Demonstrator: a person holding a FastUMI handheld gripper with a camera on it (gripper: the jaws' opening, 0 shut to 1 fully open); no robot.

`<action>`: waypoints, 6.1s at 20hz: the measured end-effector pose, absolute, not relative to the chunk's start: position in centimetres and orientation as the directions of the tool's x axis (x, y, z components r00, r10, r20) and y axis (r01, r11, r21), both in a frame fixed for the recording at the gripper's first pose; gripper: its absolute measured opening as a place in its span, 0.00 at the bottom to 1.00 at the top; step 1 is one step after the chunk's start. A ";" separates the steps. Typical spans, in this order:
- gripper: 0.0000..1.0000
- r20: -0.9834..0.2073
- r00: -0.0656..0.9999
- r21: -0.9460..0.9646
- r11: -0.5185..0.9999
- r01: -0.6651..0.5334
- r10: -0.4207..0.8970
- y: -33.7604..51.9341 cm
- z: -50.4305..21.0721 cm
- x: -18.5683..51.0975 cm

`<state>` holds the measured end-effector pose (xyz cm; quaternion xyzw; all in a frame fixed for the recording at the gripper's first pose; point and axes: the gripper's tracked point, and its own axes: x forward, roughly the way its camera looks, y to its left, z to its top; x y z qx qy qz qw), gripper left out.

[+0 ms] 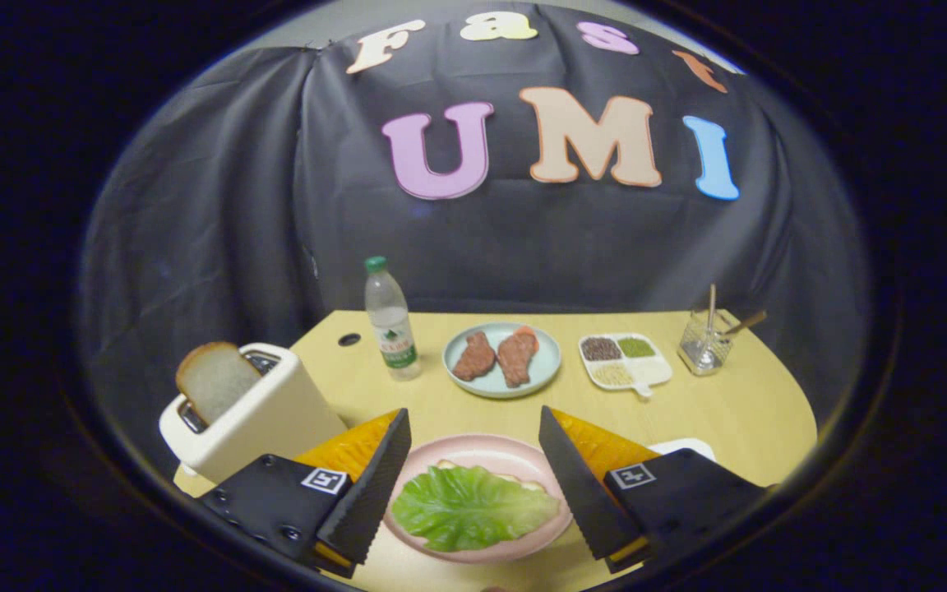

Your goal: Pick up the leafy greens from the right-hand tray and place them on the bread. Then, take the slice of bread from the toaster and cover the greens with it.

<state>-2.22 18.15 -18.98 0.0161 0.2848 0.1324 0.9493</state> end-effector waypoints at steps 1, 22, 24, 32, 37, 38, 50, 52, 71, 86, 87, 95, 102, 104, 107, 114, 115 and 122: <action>0.99 -0.537 0.798 0.109 0.960 -0.256 0.274 19.4 -18.1 -2.2; 0.95 -0.772 0.427 0.317 0.868 -0.383 0.471 38.1 -15.7 -6.6; 0.92 -0.783 0.395 0.329 0.858 -0.394 0.481 39.3 -16.0 -7.2; 0.74 -0.812 0.340 0.329 0.853 -0.405 0.474 41.8 -17.8 -8.2; 0.25 -0.826 0.341 0.308 0.866 -0.394 0.449 41.6 -18.1 -7.9; 0.15 -0.833 0.338 0.299 0.870 -0.391 0.438 41.1 -18.1 -8.0; 0.05 -0.729 0.443 0.390 0.849 -0.356 0.521 37.7 -11.4 -6.0; 0.05 -0.709 0.470 0.388 0.848 -0.361 0.525 36.0 -10.0 -5.5; 0.04 -0.719 0.509 0.410 0.880 -0.239 0.474 21.2 -20.1 -5.0; 0.08 -0.773 0.494 0.447 0.894 -0.025 0.399 14.0 -29.9 -5.6; 0.09 -0.782 0.490 0.436 0.900 -0.013 0.386 13.6 -30.5 -5.7; 0.68 -0.807 0.491 0.367 0.930 -0.015 0.327 11.4 -31.6 -6.5; 1.00 -0.601 0.729 0.292 0.939 -0.183 0.329 10.2 -21.1 -3.8; 1.00 -0.522 0.787 0.239 0.942 -0.236 0.330 9.9 -17.1 -3.5; 1.00 -0.414 0.850 0.142 0.945 -0.293 0.326 9.4 -12.0 -3.7; 1.00 -0.243 0.926 0.017 0.955 -0.295 0.290 8.6 -4.7 -5.5; 1.00 -0.223 0.930 0.011 0.955 -0.296 0.291 8.8 -4.3 -5.9; 1.00 -0.211 0.927 -0.010 0.947 -0.320 0.311 9.9 -3.9 -6.7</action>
